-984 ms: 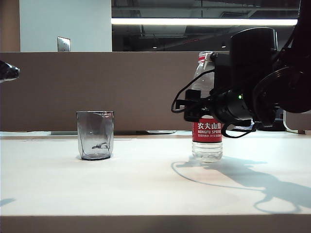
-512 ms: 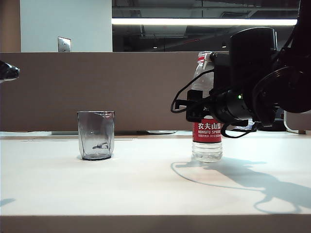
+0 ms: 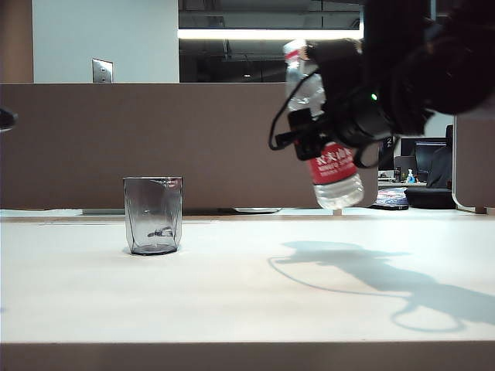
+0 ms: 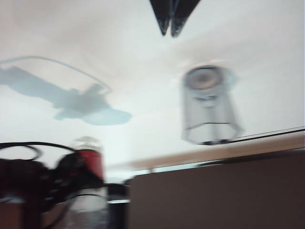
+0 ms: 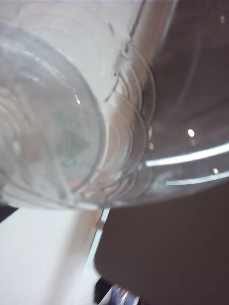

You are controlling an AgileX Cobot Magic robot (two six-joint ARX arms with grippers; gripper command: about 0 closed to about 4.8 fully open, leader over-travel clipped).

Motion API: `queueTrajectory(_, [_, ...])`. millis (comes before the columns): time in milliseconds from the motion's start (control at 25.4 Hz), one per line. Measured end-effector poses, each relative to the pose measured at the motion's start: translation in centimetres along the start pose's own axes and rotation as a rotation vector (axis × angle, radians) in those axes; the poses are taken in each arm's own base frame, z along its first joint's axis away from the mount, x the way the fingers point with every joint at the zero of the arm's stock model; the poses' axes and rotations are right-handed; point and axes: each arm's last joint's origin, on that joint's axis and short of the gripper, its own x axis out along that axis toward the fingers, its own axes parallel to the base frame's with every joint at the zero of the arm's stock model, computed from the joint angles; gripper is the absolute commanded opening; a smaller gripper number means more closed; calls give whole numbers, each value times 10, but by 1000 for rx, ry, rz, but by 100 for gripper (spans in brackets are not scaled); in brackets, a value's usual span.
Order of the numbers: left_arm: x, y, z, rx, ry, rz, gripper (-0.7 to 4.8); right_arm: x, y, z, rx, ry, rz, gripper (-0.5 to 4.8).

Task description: Pick up the mineral water bottle on the table and pour water into the mug until it's half full.

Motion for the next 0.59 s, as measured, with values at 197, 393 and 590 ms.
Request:
queueTrajectory(197, [0, 10, 0, -2, 1, 99, -5, 24, 5, 21, -84, 64, 93, 292])
queueTrajectory(393, [-1, 13, 0, -2, 1, 134, -5, 43, 9, 44, -223, 67, 184, 292])
queueTrajectory(590, [-1, 13, 0, -2, 1, 135, -5, 57, 22, 42, -349, 112, 241, 292])
